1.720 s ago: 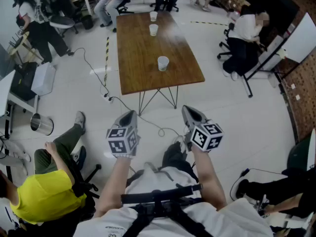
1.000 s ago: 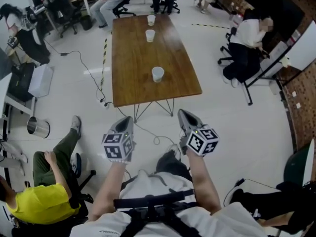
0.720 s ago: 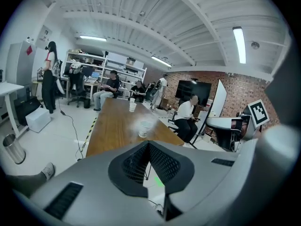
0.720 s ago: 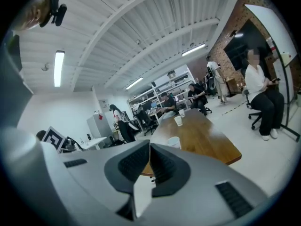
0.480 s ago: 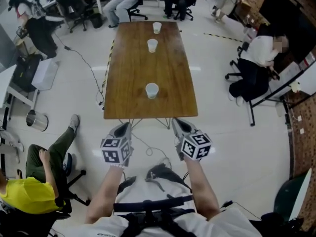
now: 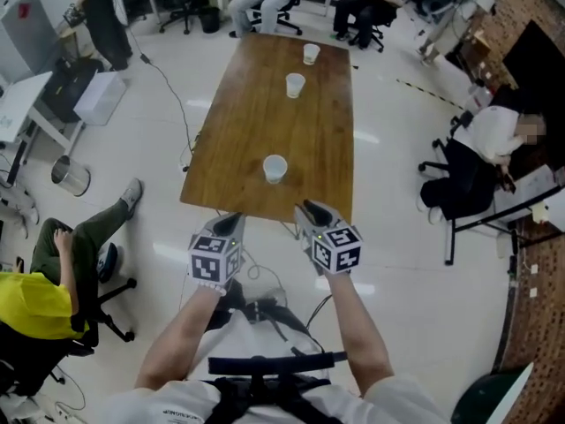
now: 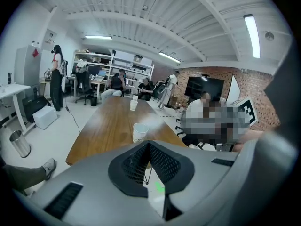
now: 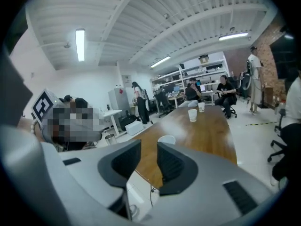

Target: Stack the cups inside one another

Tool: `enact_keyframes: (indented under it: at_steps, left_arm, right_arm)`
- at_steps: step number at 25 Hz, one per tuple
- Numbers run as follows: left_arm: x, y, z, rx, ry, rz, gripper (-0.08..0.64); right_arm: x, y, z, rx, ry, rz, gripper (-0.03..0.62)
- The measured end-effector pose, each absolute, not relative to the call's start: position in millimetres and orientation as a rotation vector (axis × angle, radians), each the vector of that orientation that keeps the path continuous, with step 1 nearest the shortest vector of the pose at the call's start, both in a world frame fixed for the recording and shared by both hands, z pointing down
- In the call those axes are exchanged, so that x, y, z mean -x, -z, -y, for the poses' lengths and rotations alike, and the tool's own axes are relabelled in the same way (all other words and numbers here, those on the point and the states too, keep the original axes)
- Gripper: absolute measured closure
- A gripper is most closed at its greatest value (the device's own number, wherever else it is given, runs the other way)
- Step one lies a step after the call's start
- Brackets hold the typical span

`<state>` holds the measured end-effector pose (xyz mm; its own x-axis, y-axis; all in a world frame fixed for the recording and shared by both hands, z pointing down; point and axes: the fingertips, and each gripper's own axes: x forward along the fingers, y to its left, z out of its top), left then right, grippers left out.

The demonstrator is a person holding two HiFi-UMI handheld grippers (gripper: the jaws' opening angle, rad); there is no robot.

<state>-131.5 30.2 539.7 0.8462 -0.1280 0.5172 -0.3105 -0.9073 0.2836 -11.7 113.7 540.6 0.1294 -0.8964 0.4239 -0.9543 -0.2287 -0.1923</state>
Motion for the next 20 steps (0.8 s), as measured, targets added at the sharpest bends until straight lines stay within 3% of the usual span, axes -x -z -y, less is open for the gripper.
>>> enact_keyframes:
  at_steps: [20]
  left_arm:
    - [69.2, -575.0, 7.2, -2.665, -0.8, 0.114, 0.563]
  right_arm:
    - [-7.6, -598.4, -10.1, -1.999, -0.703, 1.733, 0.454]
